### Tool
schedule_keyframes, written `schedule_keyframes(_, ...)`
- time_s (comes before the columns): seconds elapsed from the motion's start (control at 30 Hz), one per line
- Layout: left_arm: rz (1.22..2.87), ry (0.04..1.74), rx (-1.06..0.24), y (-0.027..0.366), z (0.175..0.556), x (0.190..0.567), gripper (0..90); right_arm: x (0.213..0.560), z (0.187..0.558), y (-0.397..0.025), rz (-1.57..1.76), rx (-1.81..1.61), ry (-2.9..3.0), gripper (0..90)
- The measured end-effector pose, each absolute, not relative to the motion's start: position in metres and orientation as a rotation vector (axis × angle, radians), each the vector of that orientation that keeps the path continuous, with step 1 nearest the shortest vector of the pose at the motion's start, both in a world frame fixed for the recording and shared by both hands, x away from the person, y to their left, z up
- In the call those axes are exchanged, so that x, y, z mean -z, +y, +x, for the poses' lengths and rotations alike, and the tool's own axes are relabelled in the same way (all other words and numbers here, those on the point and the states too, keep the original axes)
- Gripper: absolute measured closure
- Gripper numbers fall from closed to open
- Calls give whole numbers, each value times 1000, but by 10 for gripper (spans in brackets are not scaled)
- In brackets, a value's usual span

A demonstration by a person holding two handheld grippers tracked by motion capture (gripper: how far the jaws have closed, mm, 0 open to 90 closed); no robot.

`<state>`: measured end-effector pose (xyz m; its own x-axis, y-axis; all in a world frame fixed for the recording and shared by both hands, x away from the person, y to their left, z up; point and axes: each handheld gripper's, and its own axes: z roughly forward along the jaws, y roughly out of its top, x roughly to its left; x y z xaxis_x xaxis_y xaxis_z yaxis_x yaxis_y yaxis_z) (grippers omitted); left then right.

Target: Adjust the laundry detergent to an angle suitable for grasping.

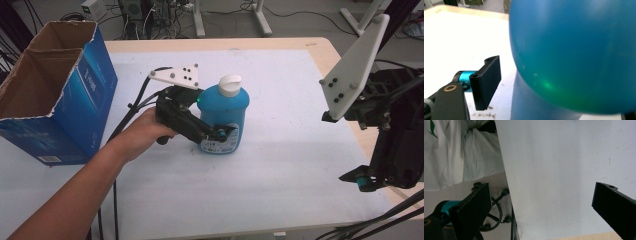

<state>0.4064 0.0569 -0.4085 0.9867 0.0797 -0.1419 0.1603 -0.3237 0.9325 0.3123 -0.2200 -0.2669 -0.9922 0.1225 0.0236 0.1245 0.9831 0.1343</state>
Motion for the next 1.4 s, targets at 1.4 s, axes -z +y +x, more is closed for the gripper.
schedule_keyframes(1.4,2589,453,-107,145,438,231,38,259,323,-222,-194,258,-3123,20)
